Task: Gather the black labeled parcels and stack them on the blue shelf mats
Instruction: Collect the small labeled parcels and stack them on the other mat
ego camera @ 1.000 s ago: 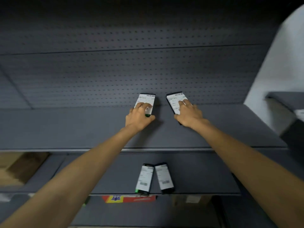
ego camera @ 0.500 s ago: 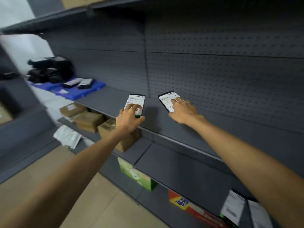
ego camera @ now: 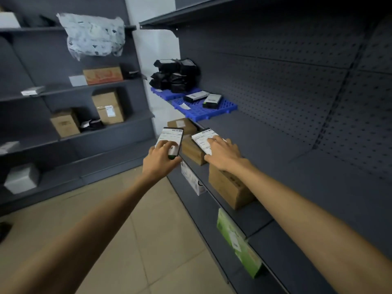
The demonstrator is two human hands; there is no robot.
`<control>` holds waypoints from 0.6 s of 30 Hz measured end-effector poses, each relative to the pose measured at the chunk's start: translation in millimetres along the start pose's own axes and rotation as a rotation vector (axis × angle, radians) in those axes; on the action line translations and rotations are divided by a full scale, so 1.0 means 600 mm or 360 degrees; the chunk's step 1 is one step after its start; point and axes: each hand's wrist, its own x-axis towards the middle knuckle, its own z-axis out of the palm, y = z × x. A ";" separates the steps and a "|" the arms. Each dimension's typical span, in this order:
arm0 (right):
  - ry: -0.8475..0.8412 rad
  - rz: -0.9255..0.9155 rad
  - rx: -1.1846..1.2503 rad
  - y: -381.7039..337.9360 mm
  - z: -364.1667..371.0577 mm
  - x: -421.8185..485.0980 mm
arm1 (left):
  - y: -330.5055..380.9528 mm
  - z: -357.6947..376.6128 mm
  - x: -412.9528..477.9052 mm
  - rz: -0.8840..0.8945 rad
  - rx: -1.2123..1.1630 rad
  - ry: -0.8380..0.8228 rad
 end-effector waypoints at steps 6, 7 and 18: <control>0.0085 -0.0091 -0.0033 -0.011 -0.015 0.226 | -0.080 -0.009 0.189 -0.0063 0.0010 0.0140; 0.0101 -0.0091 -0.0027 -0.009 -0.019 0.267 | -0.087 -0.007 0.228 -0.0056 0.0002 0.0157; 0.0080 0.0054 -0.0016 0.052 -0.021 0.632 | -0.103 0.064 0.595 0.0134 -0.0080 0.0092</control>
